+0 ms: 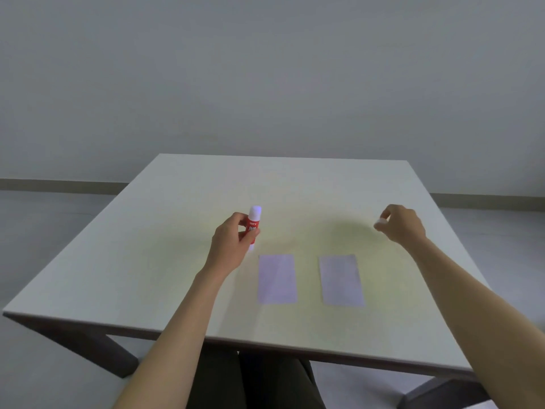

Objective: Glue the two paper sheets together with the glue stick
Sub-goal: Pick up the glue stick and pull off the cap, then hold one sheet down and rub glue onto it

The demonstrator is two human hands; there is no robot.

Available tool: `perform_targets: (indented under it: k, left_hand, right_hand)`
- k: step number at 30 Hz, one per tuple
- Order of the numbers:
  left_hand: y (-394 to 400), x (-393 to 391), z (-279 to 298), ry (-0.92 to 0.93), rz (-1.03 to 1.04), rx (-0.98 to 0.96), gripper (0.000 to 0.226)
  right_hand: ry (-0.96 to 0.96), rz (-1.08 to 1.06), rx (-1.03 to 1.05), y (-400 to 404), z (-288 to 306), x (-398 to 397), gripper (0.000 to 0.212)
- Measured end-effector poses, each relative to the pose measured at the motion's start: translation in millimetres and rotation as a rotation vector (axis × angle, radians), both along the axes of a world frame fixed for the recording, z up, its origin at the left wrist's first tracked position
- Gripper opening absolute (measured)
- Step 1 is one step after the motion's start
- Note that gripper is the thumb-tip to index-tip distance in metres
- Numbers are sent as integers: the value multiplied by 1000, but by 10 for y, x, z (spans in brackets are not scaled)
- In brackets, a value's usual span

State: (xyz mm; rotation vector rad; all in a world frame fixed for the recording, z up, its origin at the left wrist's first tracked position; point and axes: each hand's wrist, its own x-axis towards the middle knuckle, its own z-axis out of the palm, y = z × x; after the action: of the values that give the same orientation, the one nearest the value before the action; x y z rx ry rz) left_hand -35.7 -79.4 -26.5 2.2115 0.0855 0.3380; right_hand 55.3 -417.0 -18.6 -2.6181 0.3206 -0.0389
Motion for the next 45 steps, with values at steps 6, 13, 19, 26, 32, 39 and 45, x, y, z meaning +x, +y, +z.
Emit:
perform_targets:
  k: [6,13,19,26,32,39,45]
  left_hand:
    - [-31,3,46,-12,-2,-68,10]
    - [-70,-9,106,21,98,-377,18]
    - [-361,-27,176,-36,119,-545,13]
    - [-483,-187,189,-18,67,-749,18]
    - [-508,-242,282,14,22,-1031,14]
    - [-538,-231,250,-6,11,-1169,18]
    - [-478,-218,271,-46,-129,-1113,24]
  right_hand:
    - [-7,12,-123,2,-168,-35,21]
    - [36,157,-275,123,106,-137,78]
    - [-83,585,269,1093,462,-568,68]
    - [-410,552,233,1703,261,-908,29]
    - [-573,606,68,1684,173,-973,27]
    - [-299,697,541,1652,225,-923,18]
    - [25,798,993,1545,250,-870,30]
